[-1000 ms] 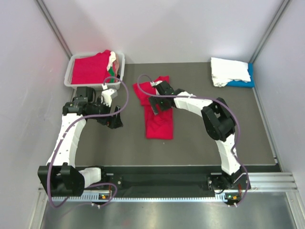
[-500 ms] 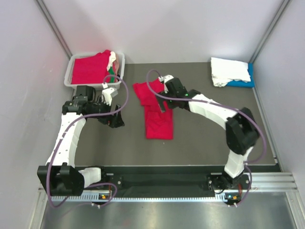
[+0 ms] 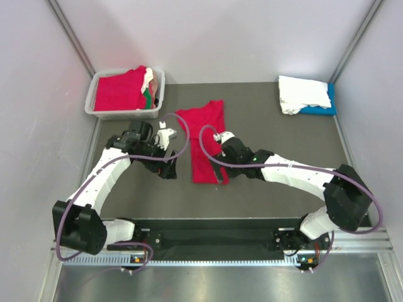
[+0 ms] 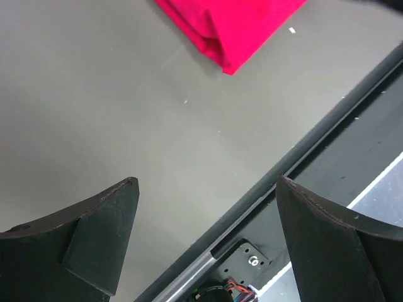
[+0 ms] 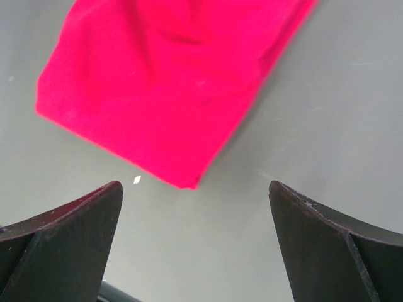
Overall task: Fold and stack the t-shirts
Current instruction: Fold the tshirt
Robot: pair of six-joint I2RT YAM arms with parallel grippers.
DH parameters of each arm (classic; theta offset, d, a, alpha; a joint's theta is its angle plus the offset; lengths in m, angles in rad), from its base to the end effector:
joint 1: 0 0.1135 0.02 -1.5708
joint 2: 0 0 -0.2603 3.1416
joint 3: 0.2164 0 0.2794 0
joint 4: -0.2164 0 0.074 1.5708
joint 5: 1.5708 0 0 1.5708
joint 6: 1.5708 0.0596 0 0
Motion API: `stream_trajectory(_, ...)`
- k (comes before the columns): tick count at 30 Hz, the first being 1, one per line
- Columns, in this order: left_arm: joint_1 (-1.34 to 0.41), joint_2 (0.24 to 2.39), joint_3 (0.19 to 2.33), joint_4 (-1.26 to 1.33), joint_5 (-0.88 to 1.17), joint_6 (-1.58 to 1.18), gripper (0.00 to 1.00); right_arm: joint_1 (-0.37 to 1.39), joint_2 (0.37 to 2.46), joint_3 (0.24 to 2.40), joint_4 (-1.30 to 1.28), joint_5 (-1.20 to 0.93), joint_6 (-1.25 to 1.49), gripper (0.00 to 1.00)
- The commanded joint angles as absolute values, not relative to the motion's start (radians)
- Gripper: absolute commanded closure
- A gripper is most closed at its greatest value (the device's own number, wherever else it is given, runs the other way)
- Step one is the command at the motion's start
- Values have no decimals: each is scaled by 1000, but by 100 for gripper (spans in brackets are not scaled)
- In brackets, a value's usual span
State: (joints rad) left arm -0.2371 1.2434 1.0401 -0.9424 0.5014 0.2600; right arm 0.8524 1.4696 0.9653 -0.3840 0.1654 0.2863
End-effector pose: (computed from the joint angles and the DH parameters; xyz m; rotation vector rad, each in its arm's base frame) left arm 0.2535 -0.0907 0.2486 0.7900 2.5201 -0.6687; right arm 0.2347 0.2535 0.1901 -0.6187 2.3870 0.2998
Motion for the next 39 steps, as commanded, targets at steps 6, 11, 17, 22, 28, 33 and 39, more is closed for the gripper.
stream_trajectory(6, -239, 1322, 1002, -810, 492, 296, 7, 930, 1542, 982, -337, 175, 385, 0)
stream_trajectory(11, -239, 1348, 1005, -782, 486, 295, 7, 948, 1569, 982, -327, 172, 410, 0)
stream_trajectory(17, -283, 1336, 988, -716, 436, 250, 12, 950, 1601, 1000, -324, 173, 403, 0)
stream_trajectory(22, -422, 1382, 1000, -660, 367, 196, 15, 940, 1605, 994, -322, 181, 402, 0)
stream_trajectory(28, -472, 1459, 1049, -666, 354, 176, 18, 933, 1591, 956, -293, 176, 426, 0)
stream_trajectory(33, -472, 1460, 1005, -608, 390, 140, 18, 898, 1591, 919, -253, 149, 439, 0)
stream_trajectory(39, -476, 1500, 1003, -565, 433, 86, 20, 871, 1601, 899, -233, 143, 437, 1)
